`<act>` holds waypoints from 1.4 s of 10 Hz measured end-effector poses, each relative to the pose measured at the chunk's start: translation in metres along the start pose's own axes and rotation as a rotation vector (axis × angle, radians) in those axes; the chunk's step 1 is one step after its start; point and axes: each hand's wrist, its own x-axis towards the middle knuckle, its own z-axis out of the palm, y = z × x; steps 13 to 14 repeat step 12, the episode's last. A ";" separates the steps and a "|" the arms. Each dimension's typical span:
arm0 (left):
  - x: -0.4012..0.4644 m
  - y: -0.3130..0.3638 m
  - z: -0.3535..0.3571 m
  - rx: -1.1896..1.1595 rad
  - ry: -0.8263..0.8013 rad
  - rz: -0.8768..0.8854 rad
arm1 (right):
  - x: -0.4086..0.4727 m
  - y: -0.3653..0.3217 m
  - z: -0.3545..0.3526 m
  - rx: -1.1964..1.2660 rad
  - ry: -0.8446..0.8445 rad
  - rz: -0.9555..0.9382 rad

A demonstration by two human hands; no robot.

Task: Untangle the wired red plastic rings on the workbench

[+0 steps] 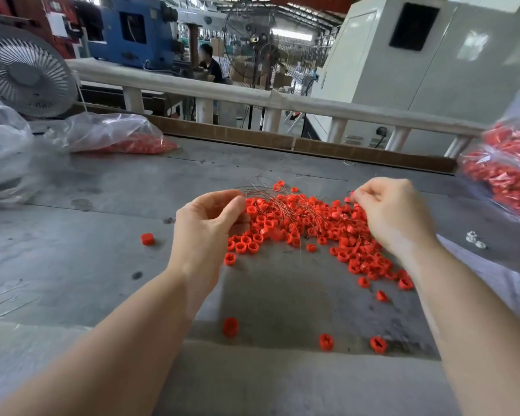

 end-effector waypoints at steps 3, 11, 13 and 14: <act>-0.005 -0.004 0.007 0.332 -0.102 0.140 | 0.022 0.072 -0.003 0.273 0.236 0.426; -0.011 -0.015 0.005 0.708 -0.108 0.487 | -0.019 0.089 -0.032 -0.310 0.090 0.333; -0.014 -0.014 0.004 0.723 -0.112 0.547 | -0.028 0.083 -0.029 -0.291 0.125 0.251; -0.014 -0.014 0.004 0.723 -0.112 0.547 | -0.028 0.083 -0.029 -0.291 0.125 0.251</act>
